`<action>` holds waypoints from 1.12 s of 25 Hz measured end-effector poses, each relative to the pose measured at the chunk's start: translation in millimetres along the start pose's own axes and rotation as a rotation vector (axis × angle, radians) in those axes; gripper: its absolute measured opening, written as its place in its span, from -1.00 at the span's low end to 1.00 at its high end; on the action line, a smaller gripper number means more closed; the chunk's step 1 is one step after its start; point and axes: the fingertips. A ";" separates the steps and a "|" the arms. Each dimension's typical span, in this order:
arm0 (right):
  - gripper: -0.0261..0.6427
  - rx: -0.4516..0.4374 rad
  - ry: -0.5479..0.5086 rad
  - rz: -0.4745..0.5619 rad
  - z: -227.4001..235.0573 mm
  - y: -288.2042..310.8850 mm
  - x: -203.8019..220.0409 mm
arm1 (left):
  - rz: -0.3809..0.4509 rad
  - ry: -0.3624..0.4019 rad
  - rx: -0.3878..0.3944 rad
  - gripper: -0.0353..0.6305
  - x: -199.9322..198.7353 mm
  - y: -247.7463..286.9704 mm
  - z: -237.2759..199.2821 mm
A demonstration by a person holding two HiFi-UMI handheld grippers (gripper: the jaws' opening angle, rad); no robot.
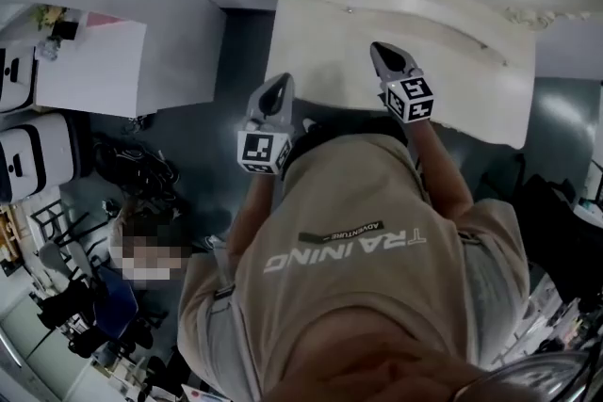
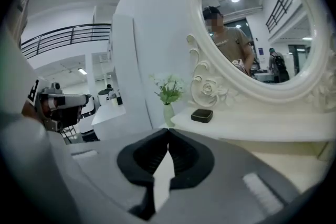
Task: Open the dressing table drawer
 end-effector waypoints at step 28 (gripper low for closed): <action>-0.45 0.291 0.374 -0.174 84.2 151.6 122.7 | -0.159 -0.005 0.191 -0.90 68.2 133.6 -13.6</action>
Point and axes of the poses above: the fingertips, and each gripper's own axes: y forward along the fingers, z to its right, x out of its underside, and after that the axes turned 14 degrees about z, right-handed
